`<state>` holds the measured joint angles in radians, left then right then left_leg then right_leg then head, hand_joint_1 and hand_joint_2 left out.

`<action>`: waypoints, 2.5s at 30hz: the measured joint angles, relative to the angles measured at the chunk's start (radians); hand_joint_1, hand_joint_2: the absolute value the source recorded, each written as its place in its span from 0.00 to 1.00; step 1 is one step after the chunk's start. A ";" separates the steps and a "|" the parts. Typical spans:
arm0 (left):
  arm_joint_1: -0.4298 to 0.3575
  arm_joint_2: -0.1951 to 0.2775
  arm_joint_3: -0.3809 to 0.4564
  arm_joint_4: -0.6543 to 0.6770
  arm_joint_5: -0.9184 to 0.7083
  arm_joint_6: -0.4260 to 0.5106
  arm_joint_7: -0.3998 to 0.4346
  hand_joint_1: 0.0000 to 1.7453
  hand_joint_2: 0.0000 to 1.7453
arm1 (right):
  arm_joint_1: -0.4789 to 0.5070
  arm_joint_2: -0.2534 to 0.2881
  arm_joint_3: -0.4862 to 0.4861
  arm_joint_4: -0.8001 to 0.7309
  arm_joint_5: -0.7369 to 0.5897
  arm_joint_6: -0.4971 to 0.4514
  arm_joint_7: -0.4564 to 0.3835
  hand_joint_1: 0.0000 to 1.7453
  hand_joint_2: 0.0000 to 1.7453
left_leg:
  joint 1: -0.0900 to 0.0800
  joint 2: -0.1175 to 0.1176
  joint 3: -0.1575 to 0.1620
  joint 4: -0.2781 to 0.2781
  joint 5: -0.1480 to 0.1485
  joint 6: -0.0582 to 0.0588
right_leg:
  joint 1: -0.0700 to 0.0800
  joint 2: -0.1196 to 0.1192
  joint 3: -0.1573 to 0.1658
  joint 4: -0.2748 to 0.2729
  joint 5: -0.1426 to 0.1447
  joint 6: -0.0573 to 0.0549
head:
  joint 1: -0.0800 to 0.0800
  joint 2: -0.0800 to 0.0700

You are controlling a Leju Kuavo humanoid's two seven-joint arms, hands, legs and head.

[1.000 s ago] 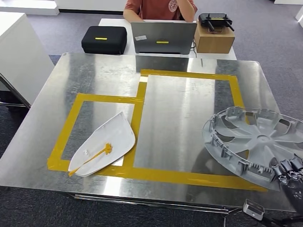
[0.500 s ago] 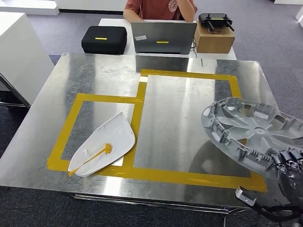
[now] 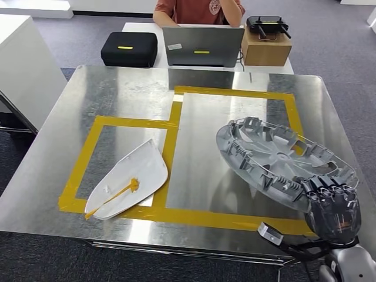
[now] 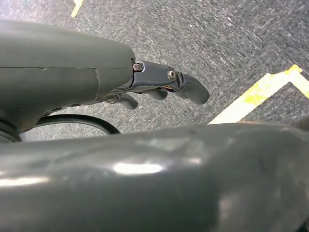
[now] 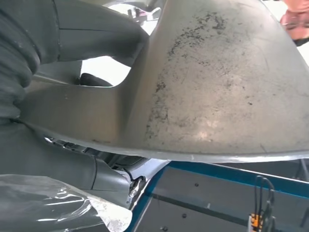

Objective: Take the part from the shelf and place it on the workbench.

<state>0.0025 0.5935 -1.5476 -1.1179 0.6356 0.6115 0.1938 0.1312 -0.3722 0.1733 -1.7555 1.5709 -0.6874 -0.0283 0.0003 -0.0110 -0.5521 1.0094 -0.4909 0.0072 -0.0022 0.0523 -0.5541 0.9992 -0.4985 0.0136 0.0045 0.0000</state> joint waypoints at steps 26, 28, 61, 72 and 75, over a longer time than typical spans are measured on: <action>-0.011 0.015 0.000 0.004 -0.003 -0.058 -0.053 0.00 0.00 | -0.059 -0.188 0.164 0.105 0.000 -0.001 0.162 0.00 0.00 | 0.000 -0.001 0.000 0.000 0.000 0.000 | 0.000 -0.001 0.000 0.000 0.000 0.000 | 0.000 0.000; -0.011 0.015 0.000 0.004 0.001 -0.059 -0.056 0.00 0.00 | -0.058 -0.202 0.168 0.115 0.000 -0.001 0.190 0.00 0.00 | 0.000 -0.001 0.000 0.000 0.000 0.000 | 0.000 -0.001 0.000 0.000 0.000 0.000 | 0.000 0.000; 0.002 0.010 0.000 -0.026 0.053 0.024 -0.018 0.00 0.00 | 0.083 -0.309 0.063 0.113 0.000 0.477 0.697 0.00 0.00 | 0.000 -0.001 0.000 0.000 0.000 0.000 | -0.001 -0.001 -0.001 0.000 0.000 0.000 | 0.000 0.000; -0.011 -0.004 0.000 -0.026 0.037 0.017 0.004 0.00 0.00 | 0.086 -0.361 0.055 0.051 0.001 0.736 0.703 0.00 0.00 | 0.000 -0.001 0.000 0.000 0.000 0.000 | 0.000 -0.001 -0.001 0.000 0.000 0.000 | 0.000 0.000; -0.017 -0.006 0.000 -0.026 0.031 0.014 0.011 0.00 0.00 | 0.086 -0.367 0.050 0.038 0.001 0.811 0.694 0.00 0.00 | 0.000 -0.001 0.000 0.000 0.000 0.000 | 0.000 -0.001 -0.001 0.000 0.000 0.000 | 0.000 0.000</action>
<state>-0.0140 0.5877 -1.5476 -1.1437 0.6664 0.6251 0.2045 0.2172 -0.7393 0.2234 -1.7172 1.5717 0.1241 0.6659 -0.0001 -0.0119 -0.5524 1.0096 -0.4913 0.0076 -0.0027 0.0513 -0.5548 0.9987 -0.4987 0.0138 0.0045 0.0000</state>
